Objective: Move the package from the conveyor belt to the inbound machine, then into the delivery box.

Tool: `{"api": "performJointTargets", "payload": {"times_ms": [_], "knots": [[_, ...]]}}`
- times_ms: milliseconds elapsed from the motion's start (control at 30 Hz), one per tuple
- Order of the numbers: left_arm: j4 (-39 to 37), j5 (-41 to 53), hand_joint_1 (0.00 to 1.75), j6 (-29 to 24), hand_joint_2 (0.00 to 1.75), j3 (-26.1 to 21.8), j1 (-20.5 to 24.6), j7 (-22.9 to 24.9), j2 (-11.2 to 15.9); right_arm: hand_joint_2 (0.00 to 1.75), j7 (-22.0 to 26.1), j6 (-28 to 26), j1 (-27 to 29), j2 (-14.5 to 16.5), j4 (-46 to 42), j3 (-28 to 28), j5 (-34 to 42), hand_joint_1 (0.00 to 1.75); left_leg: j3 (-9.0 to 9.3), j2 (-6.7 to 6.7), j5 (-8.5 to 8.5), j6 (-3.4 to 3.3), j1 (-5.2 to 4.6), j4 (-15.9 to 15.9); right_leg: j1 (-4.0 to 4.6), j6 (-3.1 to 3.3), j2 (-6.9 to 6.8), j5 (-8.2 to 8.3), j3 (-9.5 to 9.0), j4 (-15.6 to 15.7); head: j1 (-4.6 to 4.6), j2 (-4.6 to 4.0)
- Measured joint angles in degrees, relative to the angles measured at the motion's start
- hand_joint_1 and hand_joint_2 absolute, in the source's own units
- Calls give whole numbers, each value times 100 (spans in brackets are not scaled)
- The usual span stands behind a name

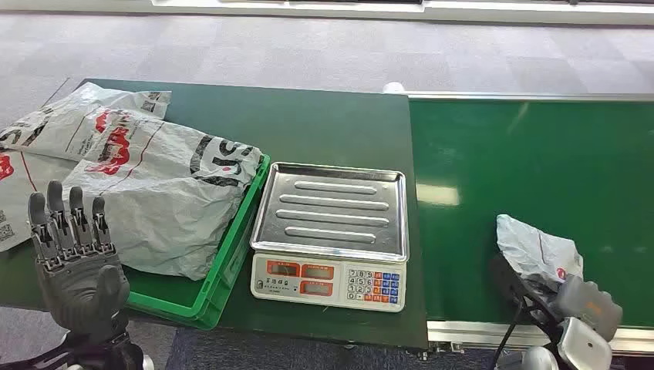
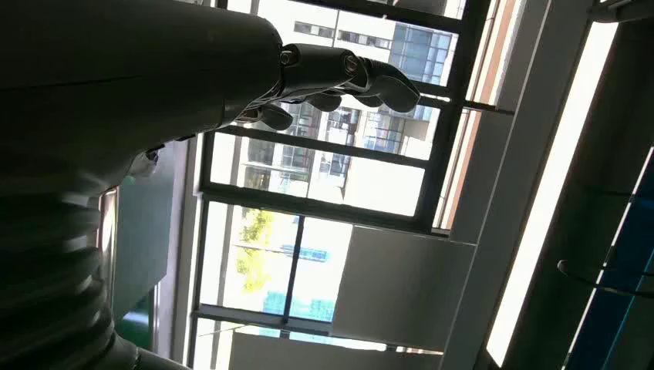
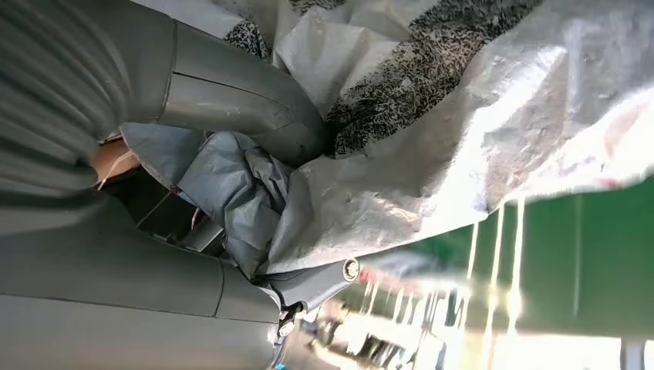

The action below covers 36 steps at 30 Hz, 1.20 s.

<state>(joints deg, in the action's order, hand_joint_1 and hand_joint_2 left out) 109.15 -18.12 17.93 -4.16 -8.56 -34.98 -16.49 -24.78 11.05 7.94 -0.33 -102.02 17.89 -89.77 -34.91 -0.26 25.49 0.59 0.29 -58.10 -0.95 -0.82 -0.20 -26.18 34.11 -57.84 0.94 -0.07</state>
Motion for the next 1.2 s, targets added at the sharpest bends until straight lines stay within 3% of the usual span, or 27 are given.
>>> {"api": "performJointTargets", "payload": {"times_ms": [67, 133, 200, 267, 367, 533, 633, 700, 767, 900, 967, 1033, 1133, 1200], "knots": [[14, -31, 0, 9, 175, -1, -1, 9, -1, 175, -435, -593, -86, -269, -54, -173, -12, 175, -1, 1, -2, -3, -7, 0, -7, -4, 1, 2, 2, 0, -1, 0], [13, -84, 0, 44, 175, 1, 1, 34, -1, 175, -943, -1691, -376, -927, -249, -536, -34, 175, -1, 11, -4, -7, -15, -1, -17, -12, 13, 9, 8, -1, -2, 0], [-44, -108, 0, 72, 175, 16, 14, 37, -1, 175, -1021, -2346, -816, -1603, -534, -927, -55, 175, 8, 35, -2, -12, -16, -5, -18, -16, 38, 16, 11, 0, -1, 0], [-118, -109, 0, 75, 175, 51, 30, 10, 1, 175, -1027, -2488, -1178, -2098, -766, -1313, -63, 175, 19, 52, 2, -17, -16, -8, -17, -18, 48, 19, 7, 1, 0, 0], [-198, -110, 0, 75, 175, 91, 45, -5, 1, 175, -1032, -2463, -1448, -2588, -960, -1708, -57, 175, 16, 39, -1, -25, -16, -8, -16, -20, 32, 17, 0, 2, 0, 0], [-295, -118, 0, 78, 175, 131, 65, -43, 10, 175, -1028, -2639, -1696, -3048, -1092, -2058, -42, 175, 11, 38, -1, -25, -15, -7, -15, -20, 34, 16, 1, 1, -1, 0], [-427, -179, 0, 136, 175, 178, 135, -68, 34, 175, -980, -2806, -2146, -3196, -944, -2661, -39, 175, -26, 51, 8, -14, -14, -3, -13, -18, 48, 15, 2, 0, -2, 0], [-592, -205, 0, 179, 175, 227, 280, -102, 58, 175, -760, -2925, -2692, -3080, -505, -3372, -11, 175, -24, 70, 14, -5, -9, 0, -5, -10, 65, 17, -4, 0, -2, 0], [-797, -210, 0, 199, 175, 290, 472, -161, 83, 175, 66, -2885, -3237, -2618, 261, -3963, 195, 175, 1, 88, 9, 2, -1, 1, 8, 3, 78, 25, -10, 0, -2, 0], [-1177, -214, 0, 246, 175, 362, 778, -244, 115, 175, 3472, -2272, -3881, -1191, 2004, -4511, 993, 175, 40, 89, -32, 28, 14, 4, 32, 29, 83, 49, -1, -2, 1, 0], [-1306, -214, 0, 279, 175, 380, 842, -294, 122, 175, 4401, -2318, -4021, -552, 2865, -4846, 1169, 175, 35, 75, -40, 35, 28, 6, 47, 38, 71, 47, 3, -3, 2, 0], [-1380, -212, 0, 293, 175, 386, 870, -320, 126, 175, 4395, -2426, -4074, -53, 3562, -5165, 1268, 175, 29, 58, -40, 42, 34, 8, 53, 48, 57, 40, 7, -4, 2, 0], [-1438, -208, 0, 287, 175, 386, 881, -323, 128, 175, 4061, -2470, -4140, 375, 4198, -5458, 1369, 175, 17, 40, -37, 47, 36, 10, 53, 56, 39, 32, 12, -5, 2, 0], [-1456, -199, 0, 257, 175, 385, 880, -331, 130, 175, 4004, -2430, -4173, 527, 4454, -5569, 1444, 88, 12, 37, -33, 50, 37, 11, 50, 55, 37, 29, 14, -5, 2, 0]]}}
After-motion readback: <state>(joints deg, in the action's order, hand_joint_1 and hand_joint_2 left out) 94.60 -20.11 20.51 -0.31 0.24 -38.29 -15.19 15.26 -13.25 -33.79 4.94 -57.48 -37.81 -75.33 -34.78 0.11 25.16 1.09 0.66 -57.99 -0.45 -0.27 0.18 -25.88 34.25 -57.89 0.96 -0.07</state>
